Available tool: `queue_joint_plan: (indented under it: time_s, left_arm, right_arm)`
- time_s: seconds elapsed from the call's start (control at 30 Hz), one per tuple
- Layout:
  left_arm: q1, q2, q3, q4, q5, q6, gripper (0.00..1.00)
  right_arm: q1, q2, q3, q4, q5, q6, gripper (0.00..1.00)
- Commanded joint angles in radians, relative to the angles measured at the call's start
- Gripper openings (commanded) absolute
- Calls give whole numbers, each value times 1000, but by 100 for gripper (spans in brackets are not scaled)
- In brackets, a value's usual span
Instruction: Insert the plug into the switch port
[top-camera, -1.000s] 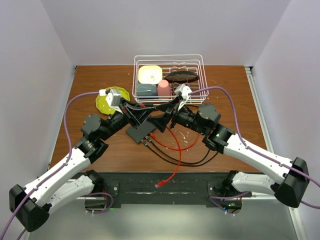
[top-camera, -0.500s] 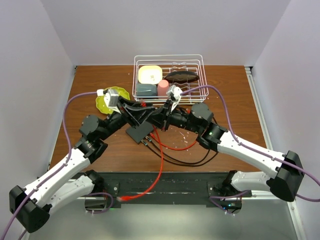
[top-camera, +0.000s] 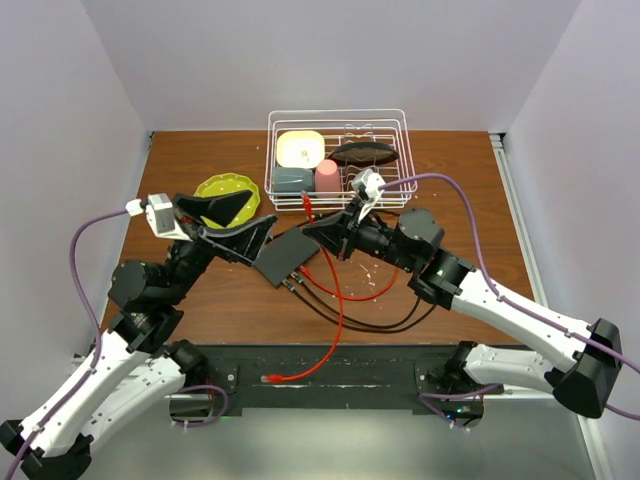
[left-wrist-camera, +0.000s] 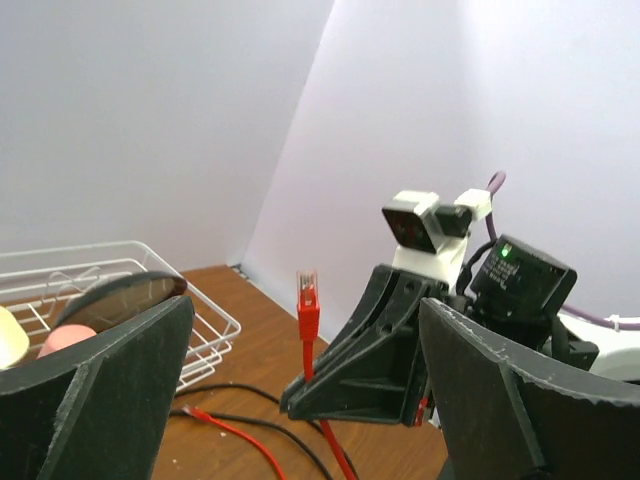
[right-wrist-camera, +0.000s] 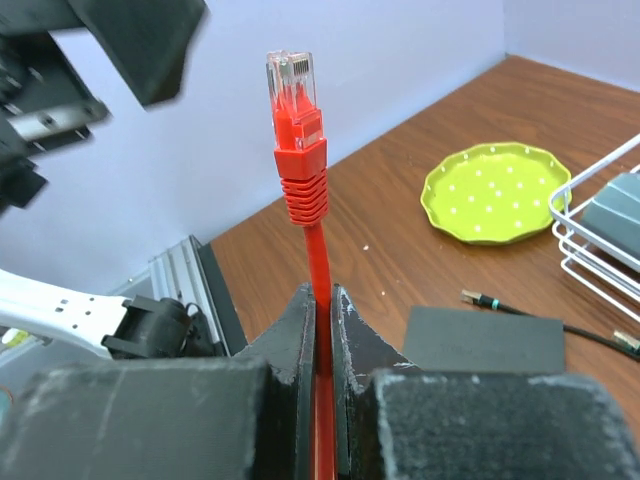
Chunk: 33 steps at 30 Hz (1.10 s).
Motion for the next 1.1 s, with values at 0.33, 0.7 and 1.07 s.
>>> queue_joint_plan:
  time_s: [0.33,0.7,1.07]
  left_arm:
    - [-2,145,92,-6,167,44,79]
    - [-1,203,77,49,299,66,53]
    - [-1,249,69,116,388,41,0]
  right_arm:
    - [30,-7,-33,6,-23,24,0]
    - [41,-17,-20,-26,-158,-8,0]
    - [42,-10,10,-55,-175,-19,0]
